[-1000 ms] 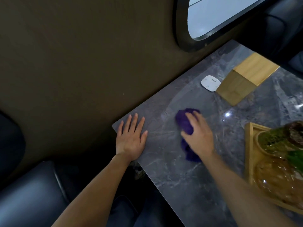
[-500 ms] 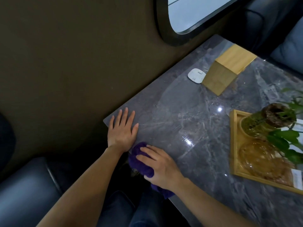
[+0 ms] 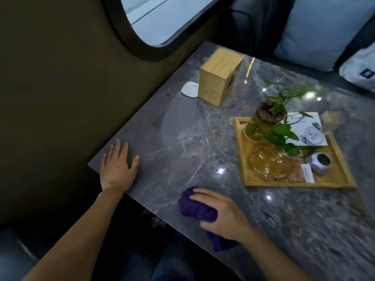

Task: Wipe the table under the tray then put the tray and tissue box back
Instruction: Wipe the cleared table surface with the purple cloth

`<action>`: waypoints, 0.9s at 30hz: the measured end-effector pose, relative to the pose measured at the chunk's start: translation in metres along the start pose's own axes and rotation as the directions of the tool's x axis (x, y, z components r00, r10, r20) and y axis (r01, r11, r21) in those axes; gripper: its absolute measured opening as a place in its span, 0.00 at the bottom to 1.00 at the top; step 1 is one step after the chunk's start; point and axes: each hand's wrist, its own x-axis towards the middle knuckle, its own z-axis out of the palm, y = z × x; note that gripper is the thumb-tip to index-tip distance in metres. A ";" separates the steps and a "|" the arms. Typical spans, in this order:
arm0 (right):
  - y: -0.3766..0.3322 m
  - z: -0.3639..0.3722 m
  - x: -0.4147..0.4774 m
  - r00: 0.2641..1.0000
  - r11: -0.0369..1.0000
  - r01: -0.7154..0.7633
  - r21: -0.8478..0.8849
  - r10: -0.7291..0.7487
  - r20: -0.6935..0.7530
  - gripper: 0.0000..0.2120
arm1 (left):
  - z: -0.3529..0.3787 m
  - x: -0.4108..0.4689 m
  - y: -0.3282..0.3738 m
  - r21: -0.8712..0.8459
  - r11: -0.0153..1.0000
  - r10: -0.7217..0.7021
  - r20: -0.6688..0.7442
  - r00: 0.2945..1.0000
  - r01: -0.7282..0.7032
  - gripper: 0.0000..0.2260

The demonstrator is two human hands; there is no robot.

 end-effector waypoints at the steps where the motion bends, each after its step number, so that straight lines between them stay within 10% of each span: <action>1: 0.004 -0.009 -0.007 0.997 0.998 -0.054 -0.013 0.053 -0.065 0.28 | 0.002 -0.006 0.008 -0.019 0.999 0.036 -0.044 0.998 -0.036 0.27; 14: 0.073 -0.069 -0.139 0.781 0.816 -0.478 -0.325 0.225 -0.583 0.31 | 0.068 -0.092 0.158 -0.006 0.884 0.468 0.038 0.883 -0.468 0.34; 27: 0.076 -0.078 -0.157 0.800 0.719 -0.568 -0.401 0.367 -0.475 0.34 | 0.069 -0.110 0.185 0.027 0.855 0.515 0.089 0.853 -0.519 0.34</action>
